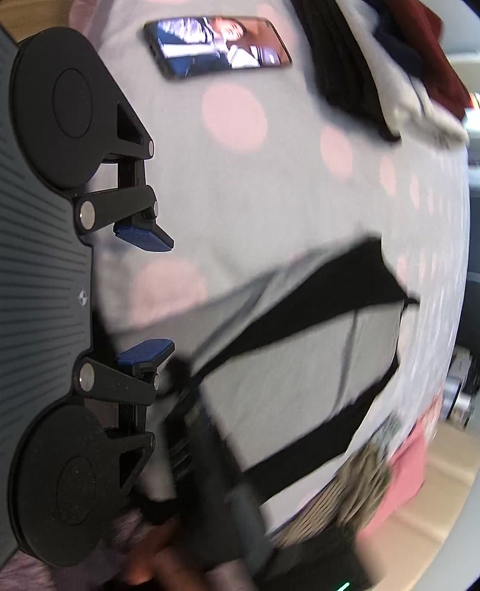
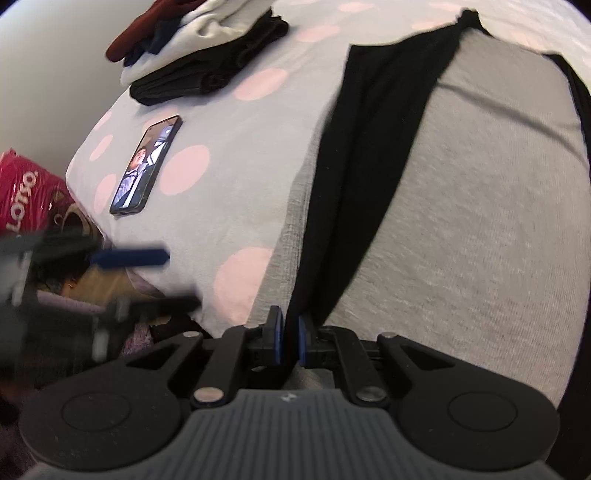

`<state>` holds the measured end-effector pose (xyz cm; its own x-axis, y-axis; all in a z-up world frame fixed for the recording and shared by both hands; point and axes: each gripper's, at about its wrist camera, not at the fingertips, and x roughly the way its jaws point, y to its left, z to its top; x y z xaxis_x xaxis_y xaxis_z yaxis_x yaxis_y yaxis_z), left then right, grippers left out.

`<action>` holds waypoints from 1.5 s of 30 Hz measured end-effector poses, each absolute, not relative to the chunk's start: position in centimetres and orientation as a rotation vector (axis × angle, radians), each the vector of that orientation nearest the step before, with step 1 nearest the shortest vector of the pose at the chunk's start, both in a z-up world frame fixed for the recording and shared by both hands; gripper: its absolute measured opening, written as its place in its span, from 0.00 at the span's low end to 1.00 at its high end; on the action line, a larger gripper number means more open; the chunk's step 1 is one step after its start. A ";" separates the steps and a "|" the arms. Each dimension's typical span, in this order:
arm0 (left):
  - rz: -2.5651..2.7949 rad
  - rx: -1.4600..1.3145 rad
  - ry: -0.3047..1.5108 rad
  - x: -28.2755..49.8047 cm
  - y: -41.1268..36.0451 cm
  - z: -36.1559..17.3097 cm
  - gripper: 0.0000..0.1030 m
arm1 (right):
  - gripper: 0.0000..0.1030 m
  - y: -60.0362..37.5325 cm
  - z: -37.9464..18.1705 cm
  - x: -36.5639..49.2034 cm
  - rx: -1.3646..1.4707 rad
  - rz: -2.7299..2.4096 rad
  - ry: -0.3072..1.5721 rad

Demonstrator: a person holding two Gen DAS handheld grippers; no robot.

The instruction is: Fold clothes

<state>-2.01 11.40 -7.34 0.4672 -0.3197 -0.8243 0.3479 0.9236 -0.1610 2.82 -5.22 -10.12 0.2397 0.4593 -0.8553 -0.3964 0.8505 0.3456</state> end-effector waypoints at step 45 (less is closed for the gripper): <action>-0.253 -0.131 1.174 0.3 12.0 -11.8 0.06 | 0.30 4.4 -4.8 23.8 -1.409 1.171 0.814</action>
<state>0.30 12.02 -11.78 0.3628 -0.2640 -0.8937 0.1284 0.9641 -0.2326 23.77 4.41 -4.81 0.2810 0.1245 -0.9516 -0.9354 -0.1860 -0.3006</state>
